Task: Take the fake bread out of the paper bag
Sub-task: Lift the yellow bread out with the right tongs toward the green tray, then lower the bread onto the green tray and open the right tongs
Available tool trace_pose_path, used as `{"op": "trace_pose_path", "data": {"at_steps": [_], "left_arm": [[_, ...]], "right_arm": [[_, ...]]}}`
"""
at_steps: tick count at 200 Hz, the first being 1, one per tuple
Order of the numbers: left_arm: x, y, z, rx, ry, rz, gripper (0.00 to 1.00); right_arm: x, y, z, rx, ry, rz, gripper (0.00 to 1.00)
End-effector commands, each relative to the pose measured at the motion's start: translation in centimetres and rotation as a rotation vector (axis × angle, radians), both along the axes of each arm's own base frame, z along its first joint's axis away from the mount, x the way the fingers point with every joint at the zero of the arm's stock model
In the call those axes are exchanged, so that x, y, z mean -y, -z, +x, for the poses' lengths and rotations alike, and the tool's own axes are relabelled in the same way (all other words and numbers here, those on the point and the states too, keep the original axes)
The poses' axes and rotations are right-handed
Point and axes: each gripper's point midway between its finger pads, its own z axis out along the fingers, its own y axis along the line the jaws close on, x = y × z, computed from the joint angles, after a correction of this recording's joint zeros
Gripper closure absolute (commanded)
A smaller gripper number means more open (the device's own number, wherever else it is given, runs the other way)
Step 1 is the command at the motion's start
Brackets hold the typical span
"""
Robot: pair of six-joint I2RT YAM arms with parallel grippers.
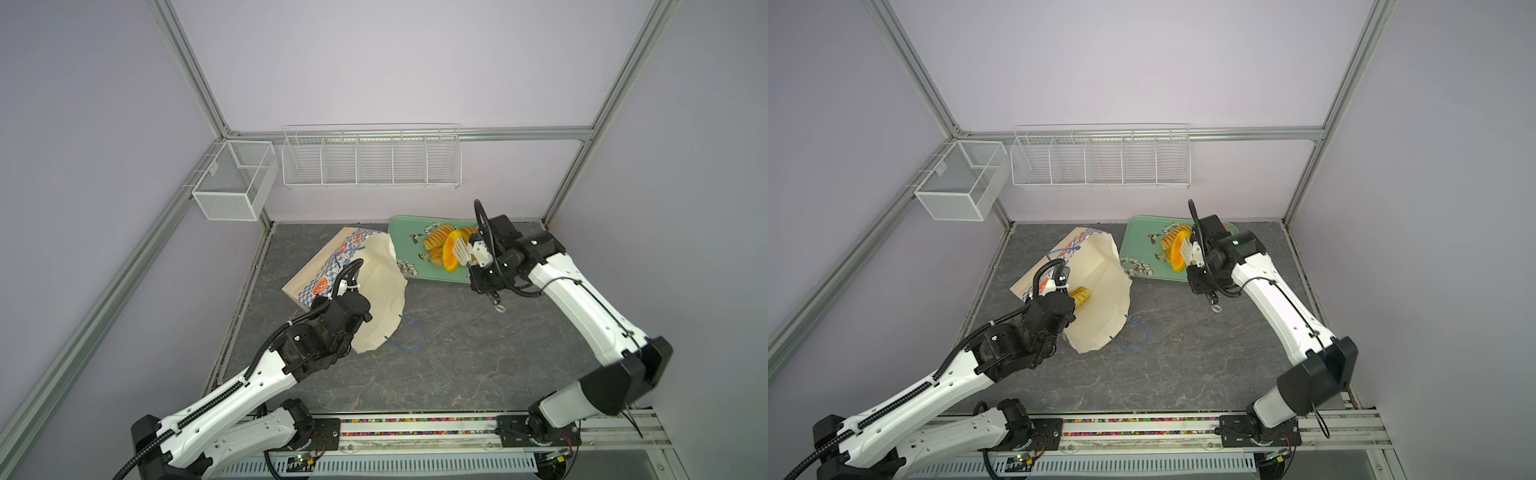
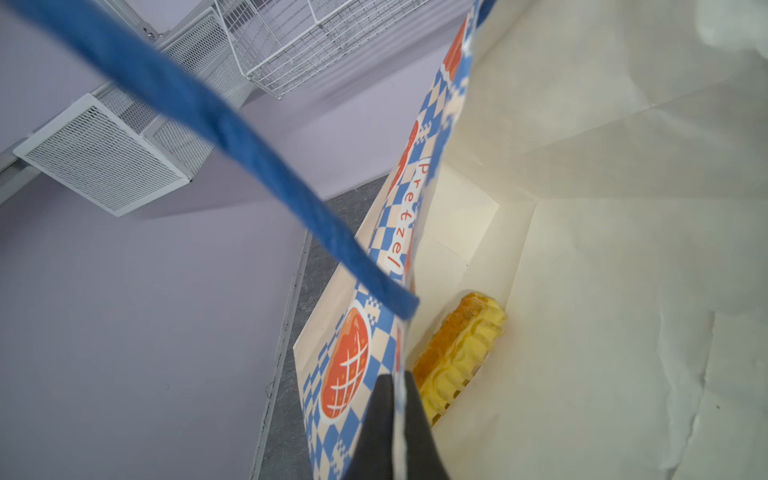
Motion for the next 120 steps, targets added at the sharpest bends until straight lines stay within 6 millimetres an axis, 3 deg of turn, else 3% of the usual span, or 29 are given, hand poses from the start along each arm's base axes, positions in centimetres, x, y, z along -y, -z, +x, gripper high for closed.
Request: {"op": "trace_pose_path", "data": {"at_steps": [1, 31, 65, 120], "left_arm": [[-1.8, -1.4, -0.5, 0.033, -0.064, -0.016, 1.0], [-2.4, -1.4, -0.7, 0.033, -0.076, 0.009, 1.0], [-2.6, -1.1, -0.5, 0.032, -0.079, 0.044, 1.0], [-2.6, -0.7, 0.1, 0.023, -0.079, 0.061, 1.0]], "right_arm": [[-0.6, 0.6, 1.8, 0.004, -0.064, -0.111, 0.93], [-1.5, 2.8, 4.8, -0.007, -0.102, -0.226, 0.93], [-1.9, 4.5, 7.0, -0.007, -0.146, -0.38, 0.93], [-2.5, 7.4, 8.0, -0.049, -0.193, -0.525, 0.92]]}}
